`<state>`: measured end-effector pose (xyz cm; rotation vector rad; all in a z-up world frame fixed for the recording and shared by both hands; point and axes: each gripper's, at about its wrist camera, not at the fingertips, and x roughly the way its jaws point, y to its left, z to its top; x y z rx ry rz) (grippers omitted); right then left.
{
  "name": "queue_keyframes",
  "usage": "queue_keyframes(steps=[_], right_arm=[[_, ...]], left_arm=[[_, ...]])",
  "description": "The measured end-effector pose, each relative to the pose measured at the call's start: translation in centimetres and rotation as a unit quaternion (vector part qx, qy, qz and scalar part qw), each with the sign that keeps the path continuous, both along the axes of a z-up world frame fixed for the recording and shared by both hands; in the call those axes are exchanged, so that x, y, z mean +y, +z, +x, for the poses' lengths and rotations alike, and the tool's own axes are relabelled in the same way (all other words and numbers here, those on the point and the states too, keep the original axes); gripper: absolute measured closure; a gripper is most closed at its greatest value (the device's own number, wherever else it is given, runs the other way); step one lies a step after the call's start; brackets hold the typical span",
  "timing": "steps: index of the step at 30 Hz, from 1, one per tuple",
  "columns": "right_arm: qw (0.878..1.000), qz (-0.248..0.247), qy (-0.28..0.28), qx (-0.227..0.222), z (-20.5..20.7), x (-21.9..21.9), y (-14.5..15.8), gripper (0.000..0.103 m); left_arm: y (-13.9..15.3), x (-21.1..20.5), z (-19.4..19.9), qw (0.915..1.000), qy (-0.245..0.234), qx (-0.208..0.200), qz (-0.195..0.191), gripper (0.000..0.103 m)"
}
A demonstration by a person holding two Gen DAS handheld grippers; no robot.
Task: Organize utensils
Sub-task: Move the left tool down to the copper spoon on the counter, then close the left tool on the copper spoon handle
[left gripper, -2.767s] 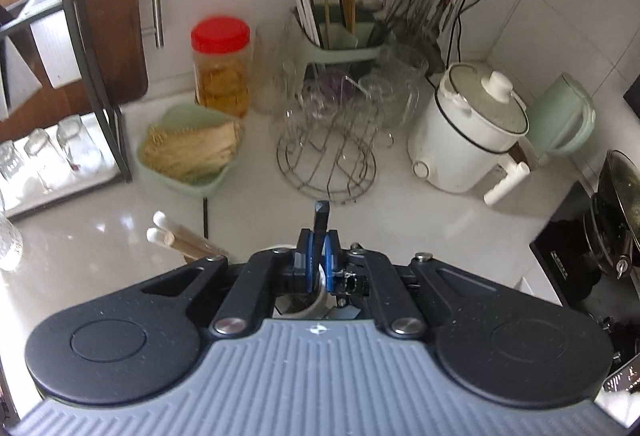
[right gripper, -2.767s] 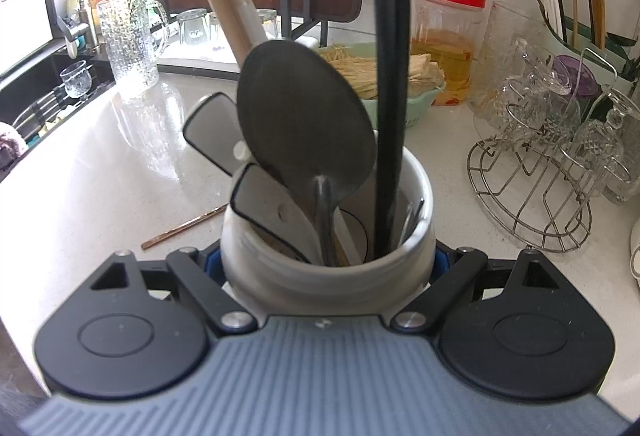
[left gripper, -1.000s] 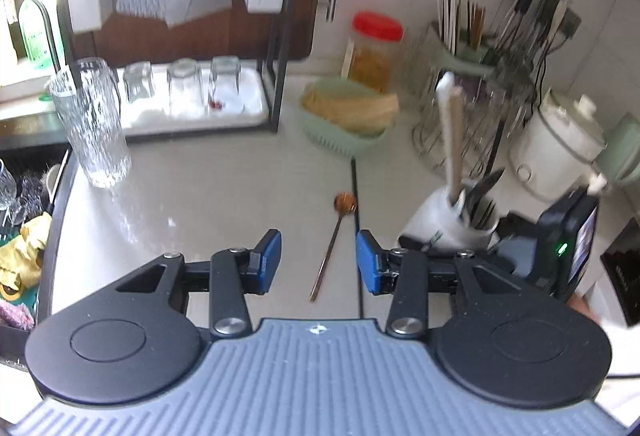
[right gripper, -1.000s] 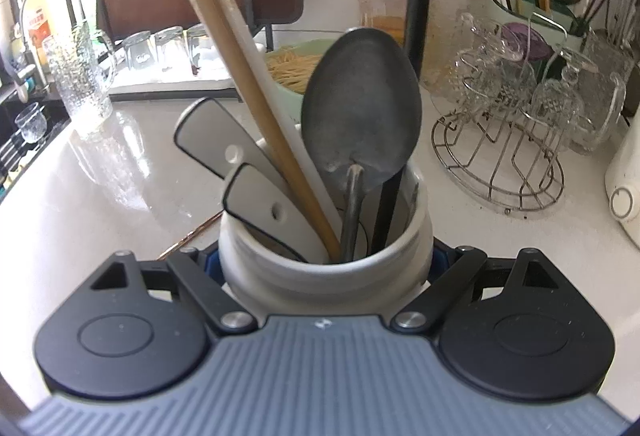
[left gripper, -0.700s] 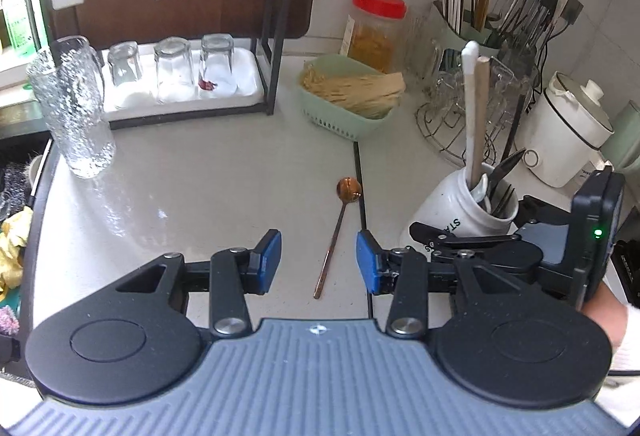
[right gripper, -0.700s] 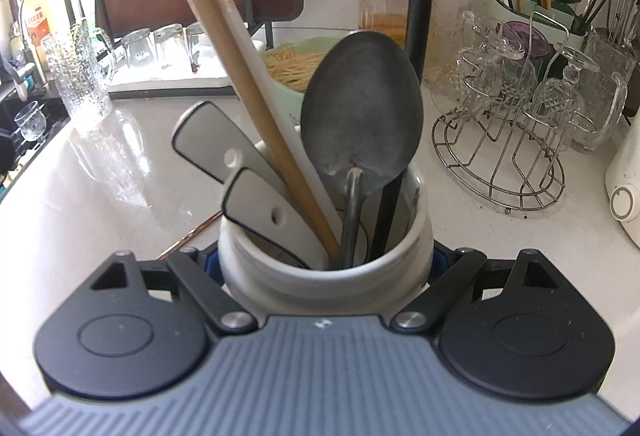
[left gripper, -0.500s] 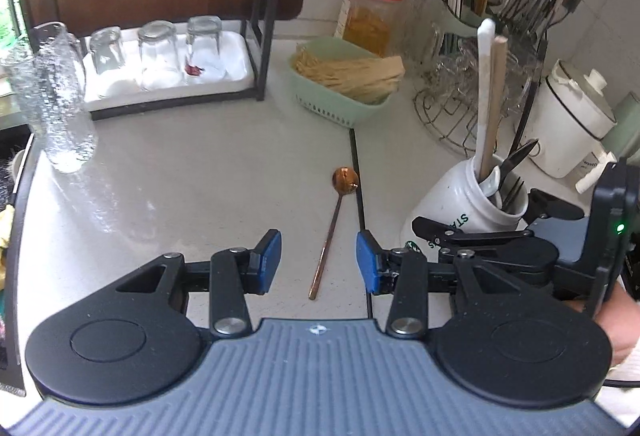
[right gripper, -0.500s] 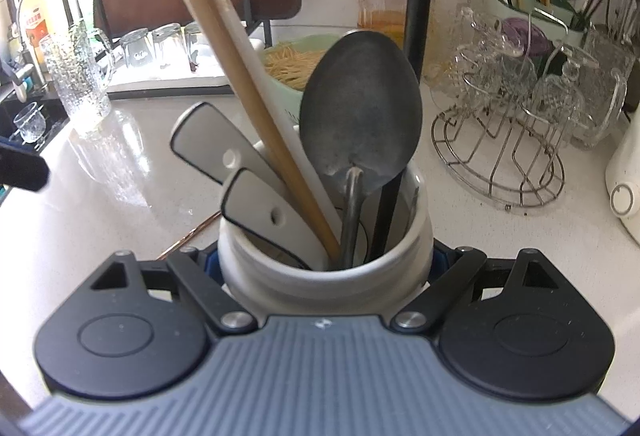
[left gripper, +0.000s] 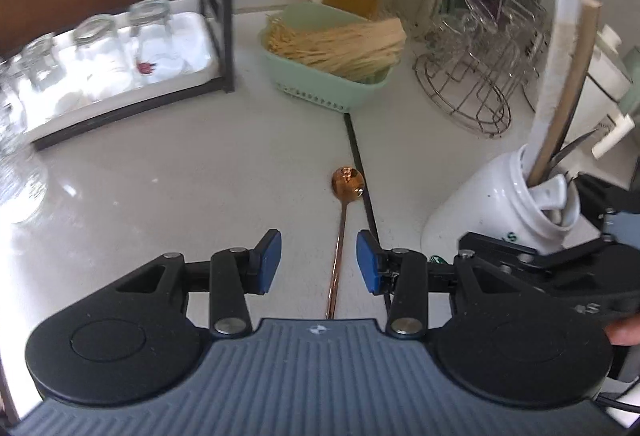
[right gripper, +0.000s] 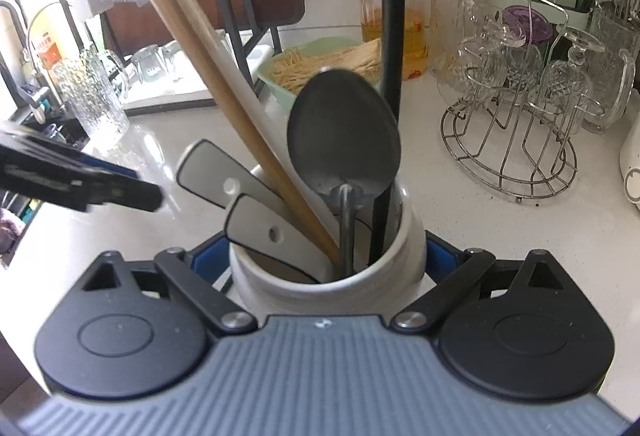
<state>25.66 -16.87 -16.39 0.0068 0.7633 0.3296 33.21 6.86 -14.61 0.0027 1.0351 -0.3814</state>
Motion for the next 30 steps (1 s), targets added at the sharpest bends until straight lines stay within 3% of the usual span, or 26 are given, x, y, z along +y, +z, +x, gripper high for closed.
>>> queue_keyframes(steps=[4, 6, 12, 21, 27, 30], right_arm=[[1.000, 0.009, -0.002, -0.003, -0.3, -0.2, 0.5, 0.005], [1.000, 0.010, -0.011, -0.007, -0.4, -0.5, 0.8, 0.011], [1.000, 0.008, -0.028, -0.006, -0.8, -0.2, 0.7, 0.012], [0.999, 0.009, -0.044, -0.005, -0.9, 0.0, 0.8, 0.012], [0.999, 0.008, -0.046, -0.004, -0.7, 0.1, 0.9, 0.011], [0.999, 0.009, -0.047, -0.005, -0.5, 0.1, 0.9, 0.011]], left_arm=[[-1.7, -1.1, 2.0, 0.9992, -0.038, 0.007, 0.015, 0.056], [-2.5, -1.8, 3.0, 0.9978, -0.061, 0.005, 0.025, 0.056], [-4.4, -3.4, 5.2, 0.9915, -0.124, 0.007, 0.038, 0.056], [-5.6, -6.2, 6.7, 0.9746, -0.206, -0.020, 0.086, 0.056], [-5.7, -7.0, 7.6, 0.9727, -0.216, -0.021, 0.082, 0.057], [-5.6, -6.9, 7.9, 0.9755, -0.203, -0.018, 0.082, 0.069]])
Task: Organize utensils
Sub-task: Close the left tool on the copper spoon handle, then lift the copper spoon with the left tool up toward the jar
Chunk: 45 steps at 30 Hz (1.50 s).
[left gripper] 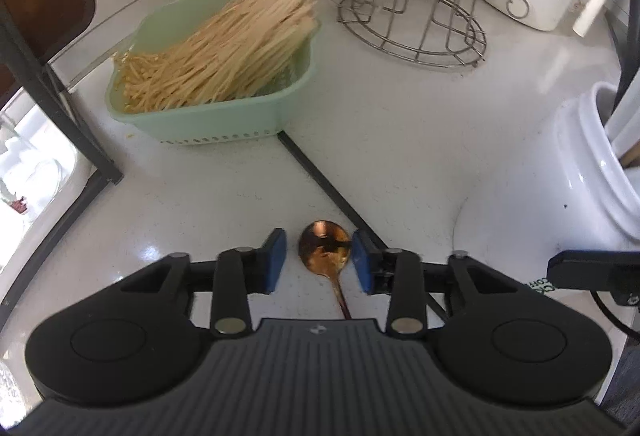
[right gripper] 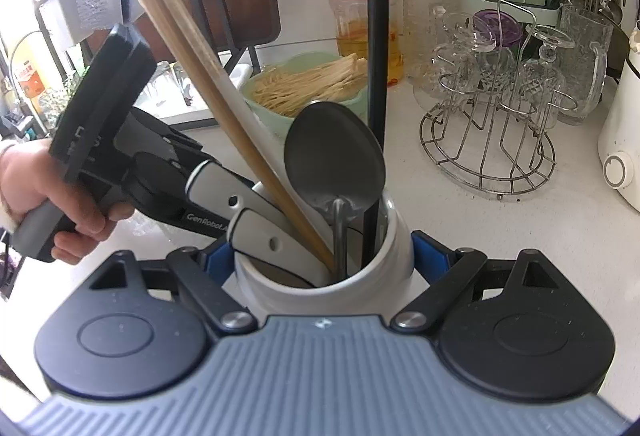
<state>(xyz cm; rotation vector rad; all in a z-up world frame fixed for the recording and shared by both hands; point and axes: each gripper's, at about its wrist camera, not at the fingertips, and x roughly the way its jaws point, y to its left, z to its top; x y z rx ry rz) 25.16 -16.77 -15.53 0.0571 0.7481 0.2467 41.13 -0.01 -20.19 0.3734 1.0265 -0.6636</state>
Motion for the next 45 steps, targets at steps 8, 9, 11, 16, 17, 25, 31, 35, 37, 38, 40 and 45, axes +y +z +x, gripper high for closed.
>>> queue_keyframes(steps=[8, 9, 11, 16, 17, 25, 31, 35, 37, 38, 40, 45], right_arm=[[1.000, -0.001, 0.006, -0.001, 0.5, 0.0, 0.0, 0.011], [1.000, -0.001, 0.007, -0.002, 0.5, 0.0, 0.0, 0.011], [1.000, -0.001, 0.009, -0.001, 0.5, -0.1, 0.0, 0.011], [1.000, -0.001, 0.007, -0.002, 0.4, -0.1, -0.1, 0.012], [1.000, 0.000, 0.008, -0.002, 0.4, -0.1, -0.1, 0.011], [0.996, -0.065, 0.059, 0.003, 0.9, 1.2, -0.5, 0.012], [0.996, -0.058, 0.069, -0.008, 0.9, 1.0, -0.6, 0.012], [0.996, -0.052, 0.067, -0.015, 0.6, 0.8, -0.6, 0.012], [0.996, -0.051, 0.063, -0.023, 0.3, 0.9, -0.7, 0.012], [0.997, -0.049, 0.061, -0.027, 0.2, 0.9, -0.8, 0.012], [0.997, -0.040, 0.055, -0.033, 0.0, 0.7, -0.8, 0.012], [0.998, 0.002, 0.047, -0.034, 0.0, -0.7, -0.5, 0.000]], left_arm=[[0.5, 1.2, -0.8, 0.9987, 0.045, 0.015, -0.019, 0.070], [0.6, 1.3, -1.1, 0.9984, 0.050, 0.014, -0.022, 0.070], [1.1, 1.6, -1.6, 0.9975, 0.064, 0.010, -0.029, 0.070], [3.1, 2.7, -3.6, 0.9924, 0.111, 0.001, -0.054, 0.070], [3.5, 2.9, -4.1, 0.9914, 0.118, -0.004, -0.057, 0.070], [6.3, 4.1, -8.5, 0.9819, 0.173, -0.025, -0.073, 0.070], [7.8, 4.3, -11.4, 0.9714, 0.218, -0.036, -0.088, 0.070], [9.8, 4.7, -12.5, 0.9634, 0.243, -0.048, -0.102, 0.070], [11.0, 4.6, -13.2, 0.9618, 0.246, -0.059, -0.104, 0.070], [11.4, 4.6, -13.4, 0.9618, 0.245, -0.065, -0.102, 0.070], [12.4, 4.4, -13.7, 0.9616, 0.244, -0.076, -0.101, 0.070], [13.9, 3.9, -14.6, 0.9593, 0.248, -0.089, -0.101, 0.070]])
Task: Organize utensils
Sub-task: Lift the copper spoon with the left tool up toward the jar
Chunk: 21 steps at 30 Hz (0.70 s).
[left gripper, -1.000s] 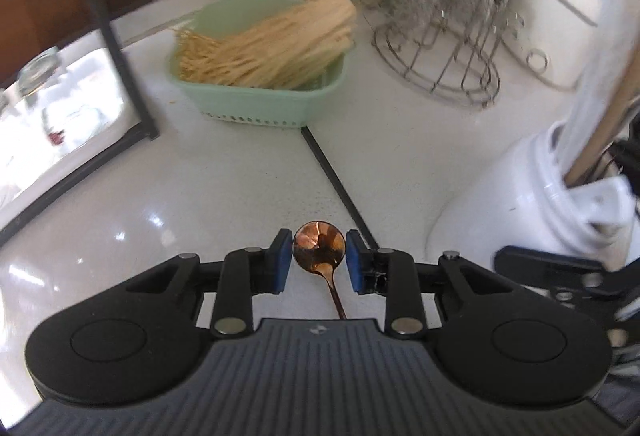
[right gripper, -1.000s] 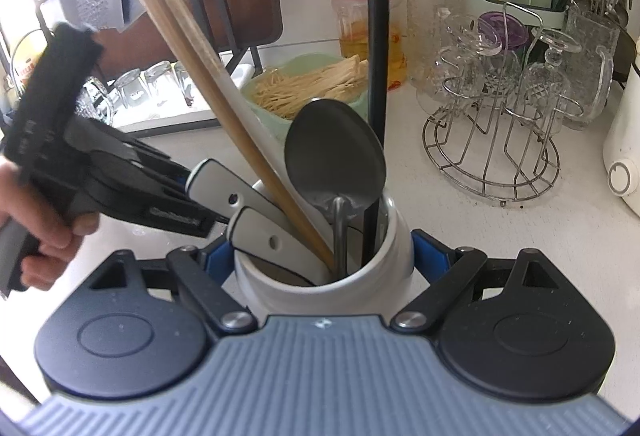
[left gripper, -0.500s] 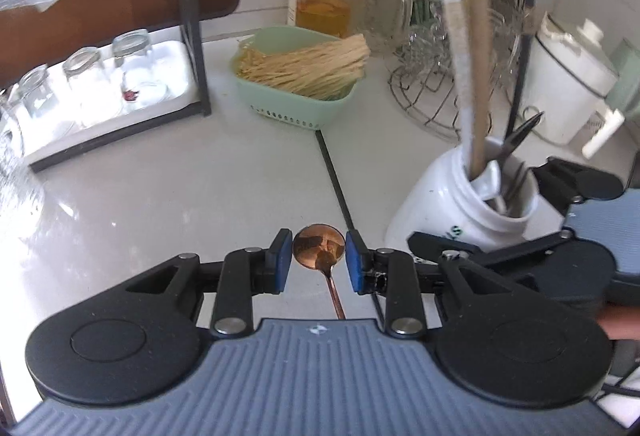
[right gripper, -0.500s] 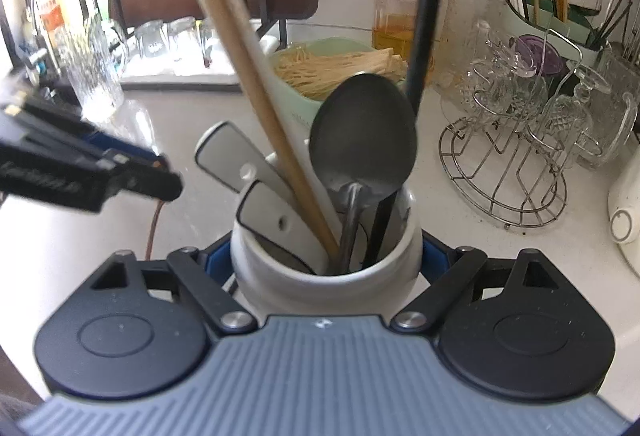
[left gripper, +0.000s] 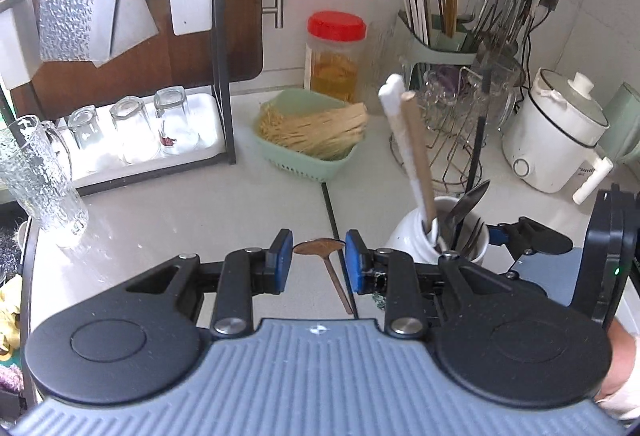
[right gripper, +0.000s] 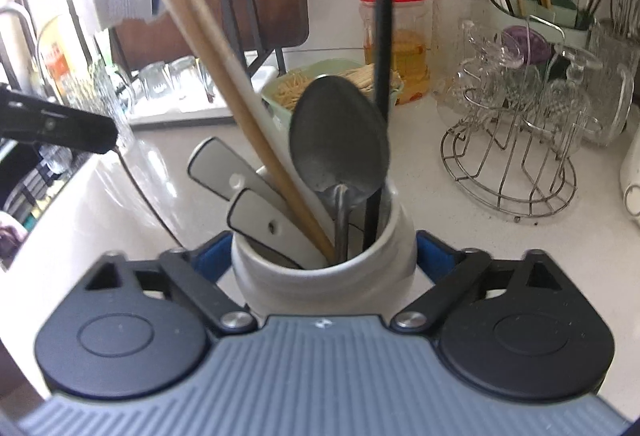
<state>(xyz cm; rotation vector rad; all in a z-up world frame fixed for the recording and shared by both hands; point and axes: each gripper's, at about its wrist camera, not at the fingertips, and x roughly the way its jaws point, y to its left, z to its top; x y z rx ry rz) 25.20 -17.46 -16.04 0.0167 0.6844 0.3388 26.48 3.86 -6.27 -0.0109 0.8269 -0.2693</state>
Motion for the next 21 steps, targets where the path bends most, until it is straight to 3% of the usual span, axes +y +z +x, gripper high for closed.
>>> queue_keyframes(steps=[10, 15, 21], right_arm=[[0.999, 0.011, 0.032, -0.004, -1.6, -0.3, -0.5, 0.001], [0.999, -0.001, 0.034, -0.009, -1.5, -0.3, -0.6, 0.011], [0.999, 0.004, 0.047, -0.014, -1.4, -0.7, -0.7, 0.012]], left_arm=[[4.0, -1.4, -1.8, 0.9996, 0.002, -0.027, 0.004, 0.070], [5.5, -2.1, -2.2, 0.9995, 0.005, -0.032, 0.007, 0.070], [6.9, -2.5, -2.5, 0.9993, 0.001, -0.037, 0.006, 0.070]])
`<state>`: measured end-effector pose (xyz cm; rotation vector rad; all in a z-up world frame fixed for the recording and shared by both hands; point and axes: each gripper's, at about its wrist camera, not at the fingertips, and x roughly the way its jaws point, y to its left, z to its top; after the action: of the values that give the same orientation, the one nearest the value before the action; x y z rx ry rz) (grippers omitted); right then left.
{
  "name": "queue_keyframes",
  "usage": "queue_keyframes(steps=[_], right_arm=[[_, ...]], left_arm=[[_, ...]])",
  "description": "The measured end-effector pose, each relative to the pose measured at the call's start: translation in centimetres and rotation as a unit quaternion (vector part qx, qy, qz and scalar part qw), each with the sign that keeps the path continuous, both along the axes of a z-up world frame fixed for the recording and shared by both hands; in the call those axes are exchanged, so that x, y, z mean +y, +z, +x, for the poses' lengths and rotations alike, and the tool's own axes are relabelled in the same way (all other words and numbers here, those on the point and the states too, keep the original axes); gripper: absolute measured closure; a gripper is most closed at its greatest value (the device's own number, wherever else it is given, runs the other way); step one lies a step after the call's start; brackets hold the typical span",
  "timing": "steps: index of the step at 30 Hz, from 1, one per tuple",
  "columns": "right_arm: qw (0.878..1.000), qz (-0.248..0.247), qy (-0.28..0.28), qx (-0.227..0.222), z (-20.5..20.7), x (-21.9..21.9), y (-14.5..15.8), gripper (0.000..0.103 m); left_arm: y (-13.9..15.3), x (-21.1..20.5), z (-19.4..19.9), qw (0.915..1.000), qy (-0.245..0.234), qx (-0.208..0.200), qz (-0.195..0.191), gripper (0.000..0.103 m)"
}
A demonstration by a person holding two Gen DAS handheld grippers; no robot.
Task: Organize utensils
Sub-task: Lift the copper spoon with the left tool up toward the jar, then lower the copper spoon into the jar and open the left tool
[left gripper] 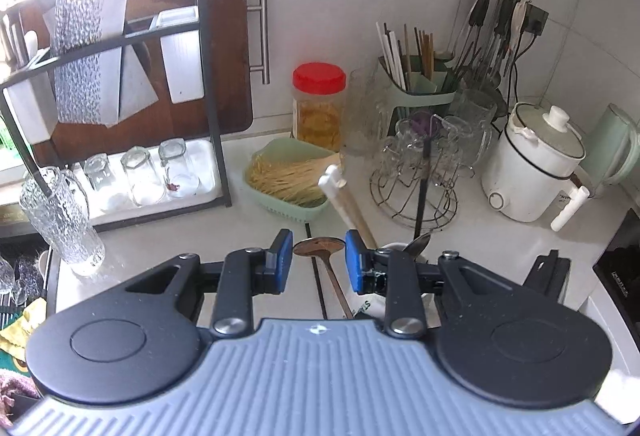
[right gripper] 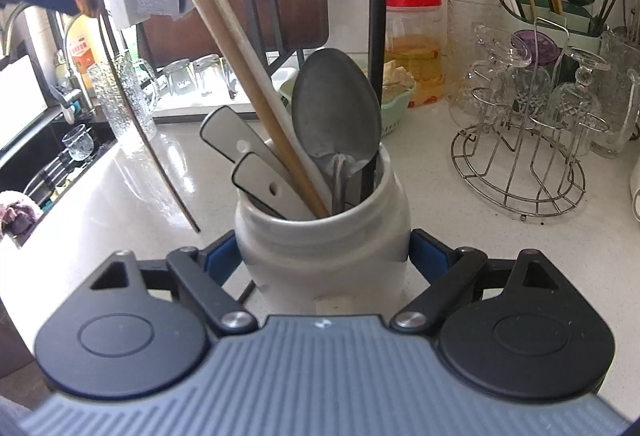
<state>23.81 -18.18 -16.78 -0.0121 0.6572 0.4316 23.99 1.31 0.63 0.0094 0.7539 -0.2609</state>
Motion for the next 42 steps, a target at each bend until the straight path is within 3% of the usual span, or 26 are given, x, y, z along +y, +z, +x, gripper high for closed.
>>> queue_keyframes(steps=[4, 7, 13, 25, 35, 42], right_arm=[[1.000, 0.001, 0.006, -0.004, -0.1, 0.0, -0.1, 0.012], [1.000, 0.001, 0.007, -0.004, 0.0, -0.1, -0.1, 0.012], [1.000, 0.002, 0.009, -0.004, 0.0, -0.1, -0.1, 0.012], [1.000, 0.004, 0.009, -0.005, 0.0, -0.2, -0.2, 0.012], [1.000, 0.006, 0.008, -0.007, -0.1, -0.2, -0.2, 0.012], [1.000, 0.009, 0.005, -0.008, -0.2, -0.2, -0.2, 0.012]], left_arm=[[1.7, -0.3, -0.3, 1.0000, -0.005, -0.008, -0.001, 0.070], [3.1, -0.2, -0.3, 0.9995, -0.012, 0.000, -0.031, 0.070], [4.9, -1.8, -0.2, 0.9983, -0.036, -0.022, -0.041, 0.070], [1.1, -5.5, 1.8, 0.9975, -0.064, -0.027, 0.012, 0.070], [-1.4, -7.3, 3.3, 0.9928, -0.106, 0.043, 0.035, 0.070], [-2.4, -8.7, 5.2, 0.9813, -0.155, 0.103, 0.049, 0.070]])
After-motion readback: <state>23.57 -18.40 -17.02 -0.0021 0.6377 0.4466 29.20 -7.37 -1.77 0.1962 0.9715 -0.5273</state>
